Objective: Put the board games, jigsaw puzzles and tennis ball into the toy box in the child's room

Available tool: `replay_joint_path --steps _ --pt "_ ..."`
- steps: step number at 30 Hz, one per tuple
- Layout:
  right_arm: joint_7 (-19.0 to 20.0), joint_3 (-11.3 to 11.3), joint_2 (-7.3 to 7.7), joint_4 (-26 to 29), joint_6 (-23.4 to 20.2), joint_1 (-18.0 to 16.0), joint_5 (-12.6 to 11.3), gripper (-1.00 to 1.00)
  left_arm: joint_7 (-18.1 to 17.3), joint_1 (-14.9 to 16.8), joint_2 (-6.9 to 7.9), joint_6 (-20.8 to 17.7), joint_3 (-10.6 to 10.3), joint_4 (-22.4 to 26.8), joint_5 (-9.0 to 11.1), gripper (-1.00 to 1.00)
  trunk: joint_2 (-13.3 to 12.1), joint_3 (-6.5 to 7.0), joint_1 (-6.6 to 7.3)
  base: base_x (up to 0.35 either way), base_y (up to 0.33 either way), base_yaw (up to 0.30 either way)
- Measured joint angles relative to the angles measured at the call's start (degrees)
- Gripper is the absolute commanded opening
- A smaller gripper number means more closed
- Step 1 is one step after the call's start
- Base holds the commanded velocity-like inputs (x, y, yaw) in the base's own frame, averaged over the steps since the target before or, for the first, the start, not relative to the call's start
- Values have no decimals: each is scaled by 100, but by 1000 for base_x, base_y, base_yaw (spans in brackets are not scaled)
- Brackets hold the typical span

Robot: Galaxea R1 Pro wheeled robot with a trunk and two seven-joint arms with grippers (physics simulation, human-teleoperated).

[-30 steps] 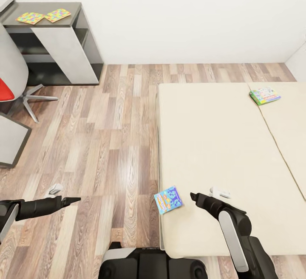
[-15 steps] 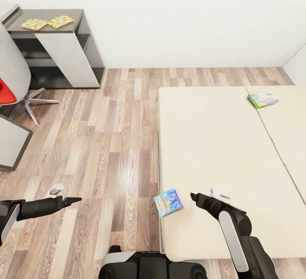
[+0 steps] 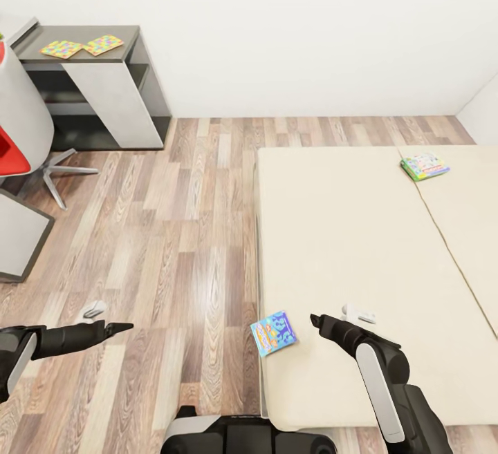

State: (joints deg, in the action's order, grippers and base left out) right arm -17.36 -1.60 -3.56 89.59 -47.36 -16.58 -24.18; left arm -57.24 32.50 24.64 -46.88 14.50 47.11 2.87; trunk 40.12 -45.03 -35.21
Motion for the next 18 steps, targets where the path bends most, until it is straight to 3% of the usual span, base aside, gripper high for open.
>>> replay_joint_path --steps 10,18 --pt "-8 7 0 -1 0 0 6 100 811 0 -109 134 -4 -1 0 100 0 94 0 0 0 0" --pt "-9 3 0 -8 0 0 11 100 1707 0 -302 146 -8 -2 3 100 0 170 0 0 0 0"
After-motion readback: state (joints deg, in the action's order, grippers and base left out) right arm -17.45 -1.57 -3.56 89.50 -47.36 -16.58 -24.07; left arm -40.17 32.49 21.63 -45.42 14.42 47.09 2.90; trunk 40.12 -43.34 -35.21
